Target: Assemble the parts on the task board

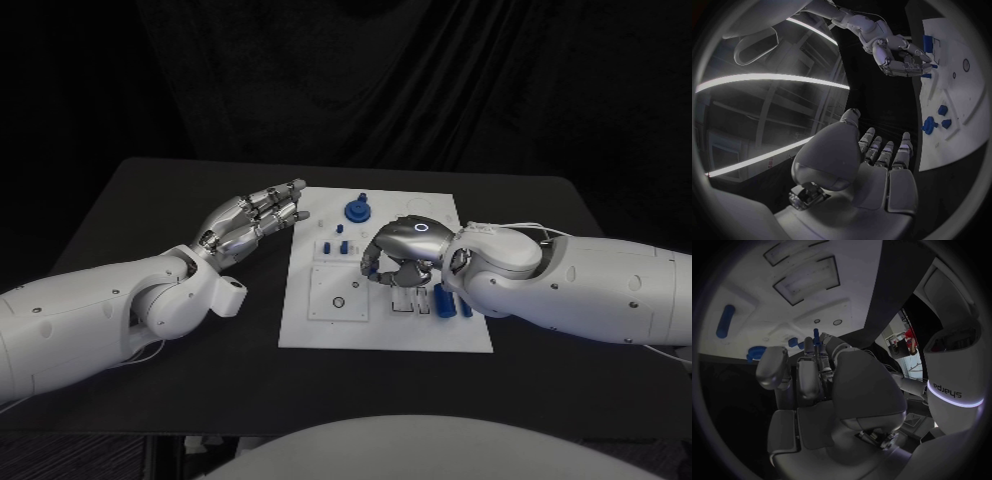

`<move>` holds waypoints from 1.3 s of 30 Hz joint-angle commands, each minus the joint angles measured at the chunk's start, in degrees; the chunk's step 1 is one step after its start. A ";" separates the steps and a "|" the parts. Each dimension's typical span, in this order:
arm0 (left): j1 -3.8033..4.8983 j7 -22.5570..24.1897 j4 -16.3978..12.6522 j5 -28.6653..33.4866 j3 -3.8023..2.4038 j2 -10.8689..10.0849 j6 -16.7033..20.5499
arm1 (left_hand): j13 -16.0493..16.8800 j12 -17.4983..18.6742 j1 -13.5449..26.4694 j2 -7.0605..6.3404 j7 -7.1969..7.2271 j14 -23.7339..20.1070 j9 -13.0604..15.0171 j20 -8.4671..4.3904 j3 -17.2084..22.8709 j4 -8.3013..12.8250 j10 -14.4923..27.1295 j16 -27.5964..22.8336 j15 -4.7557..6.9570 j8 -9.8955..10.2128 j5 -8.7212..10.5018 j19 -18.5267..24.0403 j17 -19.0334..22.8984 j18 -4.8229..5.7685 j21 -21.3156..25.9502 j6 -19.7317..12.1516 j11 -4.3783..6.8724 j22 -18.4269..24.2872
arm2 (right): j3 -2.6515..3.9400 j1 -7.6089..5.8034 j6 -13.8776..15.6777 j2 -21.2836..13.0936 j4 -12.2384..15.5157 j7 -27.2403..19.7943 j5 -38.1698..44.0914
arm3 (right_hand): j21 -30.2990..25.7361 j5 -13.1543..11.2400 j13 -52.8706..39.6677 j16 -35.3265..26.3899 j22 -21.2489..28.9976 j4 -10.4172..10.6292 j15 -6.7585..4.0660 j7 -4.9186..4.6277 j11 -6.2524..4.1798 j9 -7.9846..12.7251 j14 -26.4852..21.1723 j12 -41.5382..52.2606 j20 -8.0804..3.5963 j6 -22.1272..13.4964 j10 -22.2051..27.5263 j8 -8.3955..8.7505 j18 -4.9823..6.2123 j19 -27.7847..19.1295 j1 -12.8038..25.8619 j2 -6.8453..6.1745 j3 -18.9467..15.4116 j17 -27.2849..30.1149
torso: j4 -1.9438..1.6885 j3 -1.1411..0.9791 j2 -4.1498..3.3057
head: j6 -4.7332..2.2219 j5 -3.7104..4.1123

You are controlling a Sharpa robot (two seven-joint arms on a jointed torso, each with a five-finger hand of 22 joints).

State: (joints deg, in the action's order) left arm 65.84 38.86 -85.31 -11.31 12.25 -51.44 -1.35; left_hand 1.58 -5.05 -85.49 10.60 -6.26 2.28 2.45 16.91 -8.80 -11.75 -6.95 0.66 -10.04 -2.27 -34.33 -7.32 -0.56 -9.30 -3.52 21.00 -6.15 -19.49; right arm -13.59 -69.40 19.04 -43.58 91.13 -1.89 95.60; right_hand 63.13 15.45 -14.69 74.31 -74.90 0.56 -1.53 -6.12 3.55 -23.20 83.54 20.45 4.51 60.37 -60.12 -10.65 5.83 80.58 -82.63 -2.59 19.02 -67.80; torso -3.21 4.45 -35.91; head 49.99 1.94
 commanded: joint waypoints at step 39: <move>-0.46 4.47 0.59 0.18 -0.05 1.04 -1.42 | 0.07 -0.28 -0.94 0.20 -0.65 0.00 0.18 -0.06 0.41 0.77 -0.11 0.29 -0.61 -0.56 -0.30 -1.05 -0.10 -0.37 -0.39 1.27 -0.02 -0.58 | 0.05 1.78 -0.88 5.73 -4.74 1.38 5.35 | -0.70 0.25 0.48 -0.59 -8.06 -0.51 0.56 -0.39 -0.18 -0.06 -0.50 -1.07 0.45 -0.80 -0.32 0.70 -0.56 -0.54 0.05 -0.94 0.08 0.54 | -0.12 -0.06 0.07 | 0.01 -1.99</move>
State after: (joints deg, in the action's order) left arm 65.51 38.86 -84.68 -11.31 12.25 -50.55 -1.92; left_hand 1.57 -5.04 -85.71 10.82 -6.87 2.33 2.55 16.73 -8.34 -11.29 -6.95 0.65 -10.40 -2.49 -34.32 -7.96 -0.59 -9.30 -3.55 22.02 -6.15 -19.98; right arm -13.57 -67.84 17.61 -37.92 86.52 -1.55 100.35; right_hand 62.78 15.42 -14.17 73.86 -74.93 0.38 -1.12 -6.52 3.39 -23.18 83.13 19.46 4.71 59.96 -60.29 -10.15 5.84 80.37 -82.54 -3.11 19.20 -67.22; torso -3.29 4.39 -35.85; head 49.99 -0.04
